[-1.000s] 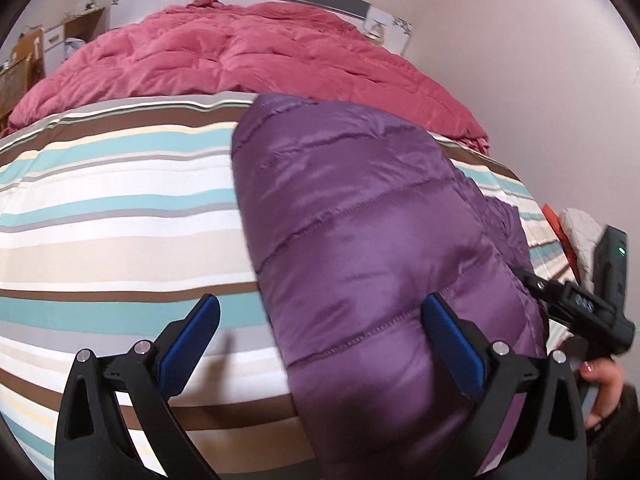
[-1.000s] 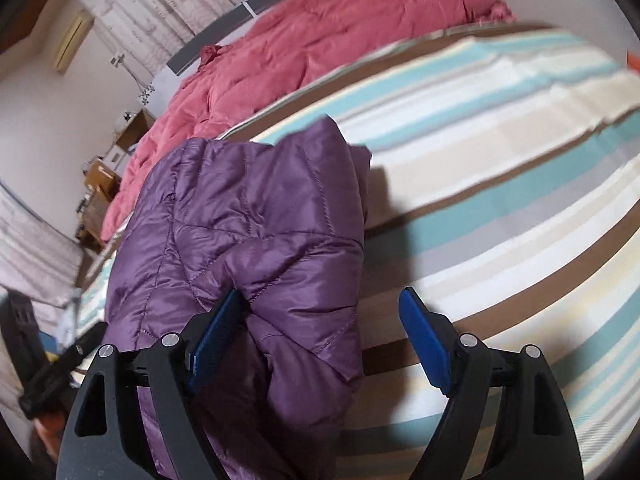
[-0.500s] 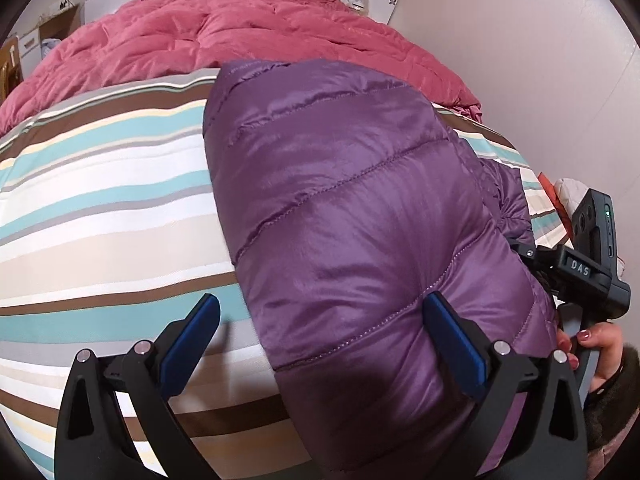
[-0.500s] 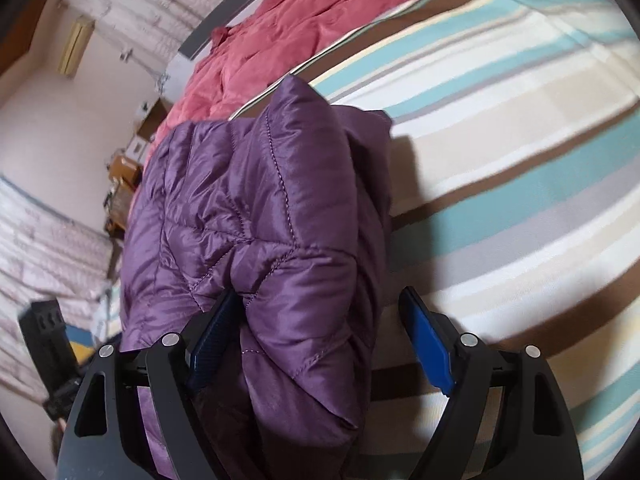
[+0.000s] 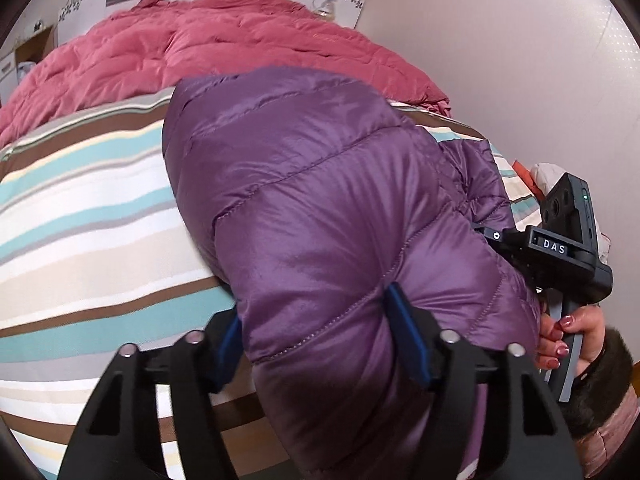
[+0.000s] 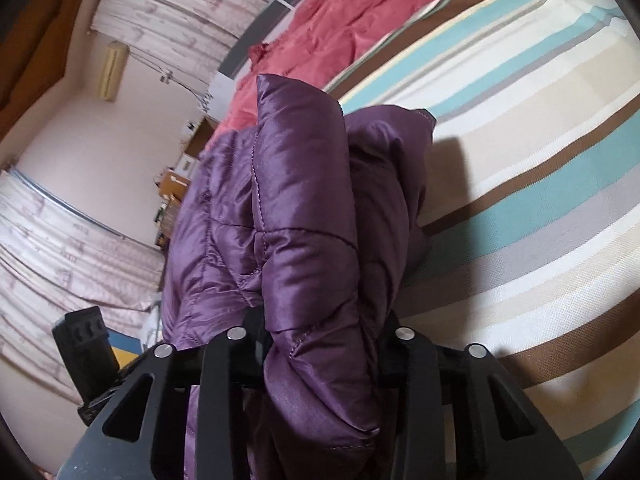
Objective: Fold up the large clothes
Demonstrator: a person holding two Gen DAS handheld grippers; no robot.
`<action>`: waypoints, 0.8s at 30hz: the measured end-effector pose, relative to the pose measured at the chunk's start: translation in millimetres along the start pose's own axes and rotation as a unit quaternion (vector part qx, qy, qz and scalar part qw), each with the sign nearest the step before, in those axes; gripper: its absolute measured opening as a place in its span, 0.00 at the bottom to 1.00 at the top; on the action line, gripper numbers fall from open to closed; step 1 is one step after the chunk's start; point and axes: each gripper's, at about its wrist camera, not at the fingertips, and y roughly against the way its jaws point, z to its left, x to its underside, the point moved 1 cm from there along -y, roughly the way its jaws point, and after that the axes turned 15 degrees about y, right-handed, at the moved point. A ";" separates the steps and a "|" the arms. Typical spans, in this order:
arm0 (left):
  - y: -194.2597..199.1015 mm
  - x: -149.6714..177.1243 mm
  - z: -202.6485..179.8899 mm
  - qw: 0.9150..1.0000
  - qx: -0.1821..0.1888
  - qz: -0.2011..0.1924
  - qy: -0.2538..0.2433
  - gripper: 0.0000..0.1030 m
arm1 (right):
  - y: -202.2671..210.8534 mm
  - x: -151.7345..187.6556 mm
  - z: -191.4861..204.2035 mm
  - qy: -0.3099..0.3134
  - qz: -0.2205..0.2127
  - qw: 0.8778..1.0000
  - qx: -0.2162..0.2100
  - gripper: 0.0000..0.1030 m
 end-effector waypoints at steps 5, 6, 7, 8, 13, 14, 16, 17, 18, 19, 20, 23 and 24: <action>17.5 1.6 -3.9 1.000 0.007 -0.026 -0.002 0.47 | 17.8 2.1 14.0 0.023 -0.033 0.999 0.004 0.30; 19.2 -0.5 -4.3 1.000 0.008 -0.030 -0.004 0.46 | 20.2 1.6 19.2 0.032 -0.038 0.999 0.008 0.30; 23.2 -0.1 -6.1 0.999 0.008 -0.035 -0.007 0.45 | 23.5 1.3 25.5 0.043 -0.042 0.998 0.013 0.30; 27.8 -0.1 -7.7 0.999 0.009 -0.041 -0.008 0.45 | 26.6 0.9 30.7 0.050 -0.047 0.998 0.016 0.30; 46.7 -2.0 -8.1 0.998 0.014 -0.063 -0.011 0.44 | 37.3 -4.0 48.9 0.061 -0.068 0.996 0.012 0.30; 53.5 -2.3 -7.6 0.997 0.014 -0.071 -0.013 0.44 | 38.3 -6.1 52.9 0.064 -0.072 0.995 0.009 0.30; 65.9 -3.6 -6.0 0.996 0.014 -0.085 -0.016 0.44 | 38.4 -13.3 59.7 0.070 -0.081 0.994 0.003 0.30; 71.0 -3.9 -4.4 0.996 0.015 -0.090 -0.017 0.44 | 39.3 -14.9 64.8 0.074 -0.086 0.994 0.000 0.30; 77.5 -5.8 -2.9 0.995 0.015 -0.097 -0.017 0.44 | 40.4 -15.9 67.1 0.076 -0.090 0.993 -0.003 0.30; 84.5 -7.3 -1.8 0.994 0.015 -0.104 -0.019 0.44 | 41.5 -18.6 75.2 0.080 -0.097 0.992 -0.010 0.30; 93.2 -9.3 0.1 0.993 0.013 -0.112 -0.021 0.44 | 40.1 -21.6 79.9 0.084 -0.101 0.991 -0.014 0.30; 118.1 -13.5 8.4 0.991 0.006 -0.135 -0.023 0.44 | 36.2 -28.6 103.9 0.098 -0.113 0.988 -0.027 0.30; 125.4 -14.9 11.4 0.990 0.003 -0.141 -0.023 0.44 | 34.2 -31.8 113.8 0.106 -0.116 0.987 -0.032 0.30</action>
